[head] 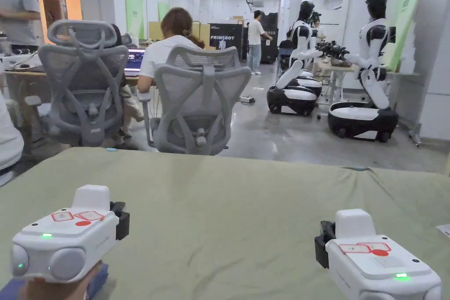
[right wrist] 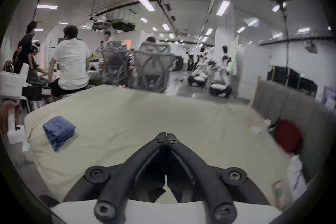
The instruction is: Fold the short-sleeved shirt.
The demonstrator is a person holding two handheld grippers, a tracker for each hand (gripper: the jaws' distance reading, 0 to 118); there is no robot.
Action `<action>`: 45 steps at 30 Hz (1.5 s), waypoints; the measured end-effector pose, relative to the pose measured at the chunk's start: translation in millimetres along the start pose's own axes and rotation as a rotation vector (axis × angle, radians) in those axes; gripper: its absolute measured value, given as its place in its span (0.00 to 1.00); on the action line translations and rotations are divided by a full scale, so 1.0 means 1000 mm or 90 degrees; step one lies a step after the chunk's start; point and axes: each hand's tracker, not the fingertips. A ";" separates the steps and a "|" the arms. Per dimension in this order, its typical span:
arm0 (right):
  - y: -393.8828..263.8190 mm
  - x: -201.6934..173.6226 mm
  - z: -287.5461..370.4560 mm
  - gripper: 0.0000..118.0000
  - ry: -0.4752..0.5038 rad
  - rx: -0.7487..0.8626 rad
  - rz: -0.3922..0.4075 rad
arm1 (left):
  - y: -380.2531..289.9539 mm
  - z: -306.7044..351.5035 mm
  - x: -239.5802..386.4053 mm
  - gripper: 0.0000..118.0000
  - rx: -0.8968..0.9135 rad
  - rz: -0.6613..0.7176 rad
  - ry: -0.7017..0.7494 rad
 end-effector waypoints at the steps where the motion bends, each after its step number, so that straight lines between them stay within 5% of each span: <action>1: 0.009 0.017 0.007 0.00 -0.026 0.017 0.005 | 0.012 0.007 0.026 0.00 0.032 -0.030 0.004; 8: 0.028 0.095 0.059 0.00 -0.078 0.060 -0.032 | 0.049 0.051 0.136 0.00 0.115 -0.050 -0.016; 20: 0.015 0.094 0.082 0.02 -0.063 0.060 -0.030 | 0.035 0.084 0.150 0.00 0.095 -0.004 -0.019; 22: 0.015 0.091 0.084 0.19 -0.063 0.065 -0.022 | 0.034 0.085 0.147 0.16 0.095 -0.012 -0.017; 25: 0.015 0.087 0.082 0.77 -0.046 0.065 -0.027 | 0.032 0.087 0.145 0.67 0.098 -0.018 -0.011; 27: 0.013 0.084 0.082 0.90 -0.045 0.065 -0.027 | 0.030 0.090 0.144 0.82 0.108 -0.012 -0.012; 30: 0.012 0.082 0.080 0.95 -0.052 0.068 -0.028 | 0.030 0.090 0.142 1.00 0.113 -0.010 -0.021; 41: 0.009 0.081 0.078 1.00 -0.043 0.046 -0.044 | 0.030 0.095 0.145 1.00 0.127 -0.011 -0.026; 45: 0.009 0.085 0.077 1.00 -0.003 0.038 -0.113 | 0.030 0.097 0.147 1.00 0.128 -0.016 -0.028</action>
